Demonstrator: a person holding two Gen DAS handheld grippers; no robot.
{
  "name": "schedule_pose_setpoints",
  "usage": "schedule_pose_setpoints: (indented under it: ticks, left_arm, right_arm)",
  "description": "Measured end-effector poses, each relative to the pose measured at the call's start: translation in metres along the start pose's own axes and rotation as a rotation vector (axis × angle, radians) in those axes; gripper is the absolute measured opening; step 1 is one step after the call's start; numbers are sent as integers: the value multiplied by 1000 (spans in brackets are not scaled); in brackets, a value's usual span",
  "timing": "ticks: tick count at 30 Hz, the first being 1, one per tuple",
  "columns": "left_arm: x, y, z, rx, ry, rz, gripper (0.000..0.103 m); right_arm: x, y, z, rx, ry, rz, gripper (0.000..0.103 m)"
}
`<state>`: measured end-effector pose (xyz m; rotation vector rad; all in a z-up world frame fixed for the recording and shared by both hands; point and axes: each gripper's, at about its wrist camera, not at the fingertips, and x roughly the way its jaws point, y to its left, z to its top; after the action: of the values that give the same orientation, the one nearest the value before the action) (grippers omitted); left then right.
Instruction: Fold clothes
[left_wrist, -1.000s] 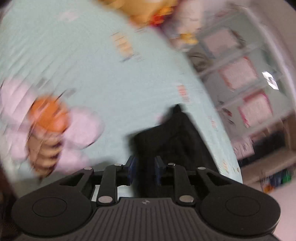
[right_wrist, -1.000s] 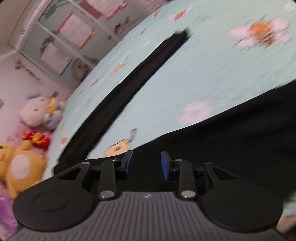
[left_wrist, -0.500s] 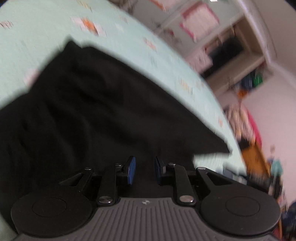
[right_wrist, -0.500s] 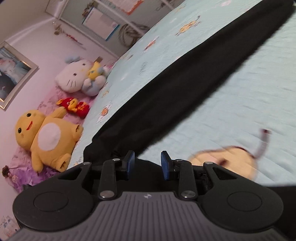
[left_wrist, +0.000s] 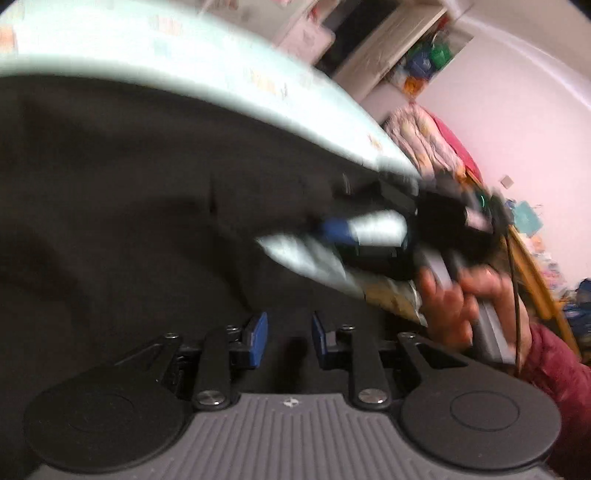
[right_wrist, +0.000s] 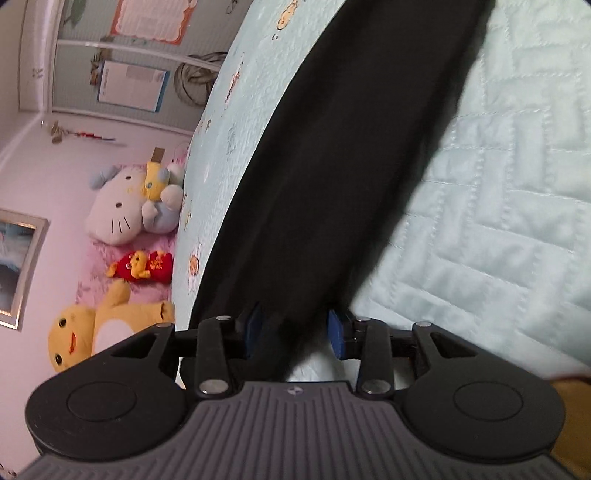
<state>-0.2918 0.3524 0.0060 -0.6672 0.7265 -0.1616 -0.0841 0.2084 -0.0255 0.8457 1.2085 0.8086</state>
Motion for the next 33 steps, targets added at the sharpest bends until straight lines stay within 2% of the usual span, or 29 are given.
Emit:
schedule_pose_setpoints:
  ticks: [1, 2, 3, 4, 5, 7, 10, 13, 15, 16, 17, 19, 21, 23, 24, 26, 28, 29, 31, 33]
  left_arm:
    - [-2, 2, -6, -8, 0, -10, 25]
    - [-3, 3, -12, -16, -1, -21, 20]
    - [-5, 5, -17, -31, 1, -28, 15]
    - [-8, 9, -21, -60, 7, -29, 6]
    - [-9, 14, -25, -84, 10, -33, 5]
    - [-11, 19, -29, -116, 9, -49, 5]
    - [-12, 12, -30, -91, 15, -38, 5]
    - [-18, 9, -28, -98, 7, -31, 5]
    - [-25, 7, -25, -109, 0, -31, 6]
    - [-30, 7, -22, -107, -8, -27, 10]
    - [-41, 7, -20, -101, -27, -21, 19]
    - [-64, 9, -15, -107, -95, -10, 27]
    - [-90, 18, -8, -140, -177, 7, 27]
    - [-121, 34, 6, -191, -288, 53, 33]
    - [-136, 44, 14, -208, -344, 96, 36]
    - [-165, 66, 32, -238, -450, 195, 54]
    - [-186, 90, 51, -258, -516, 291, 65]
    - [-194, 103, 61, -265, -540, 337, 65]
    - [-201, 128, 79, -282, -543, 396, 66]
    - [-200, 154, 95, -311, -512, 408, 67]
  right_arm:
    - [2, 2, 2, -13, 3, -1, 31]
    - [4, 4, 4, -37, 4, -6, 11]
    - [5, 7, 8, -78, -9, -21, 0]
    - [5, 10, 13, -126, -37, -29, 1]
    - [5, 10, 20, -157, -57, -28, 1]
    - [9, 8, 34, -178, -72, -35, 0]
    - [14, -4, 40, -156, -44, -46, 0]
    - [11, -18, 41, -91, -41, 1, 0]
    - [6, -23, 38, -65, -40, 19, 4]
    - [1, -24, 35, -58, -37, 22, 9]
    - [-4, -26, 31, -53, -31, 30, 14]
    - [-16, -27, 22, -52, -20, 44, 23]
    - [-28, -28, 12, -59, -19, 51, 28]
    - [-43, -32, 3, -67, -35, 49, 29]
    - [-49, -34, -1, -71, -44, 47, 29]
    - [-58, -39, -9, -85, -60, 51, 30]
    - [-58, -43, -13, -116, -61, 58, 29]
    - [-58, -46, -15, -131, -67, 65, 27]
    - [-57, -49, -16, -157, -82, 80, 21]
    - [-55, -53, -16, -183, -93, 90, 13]
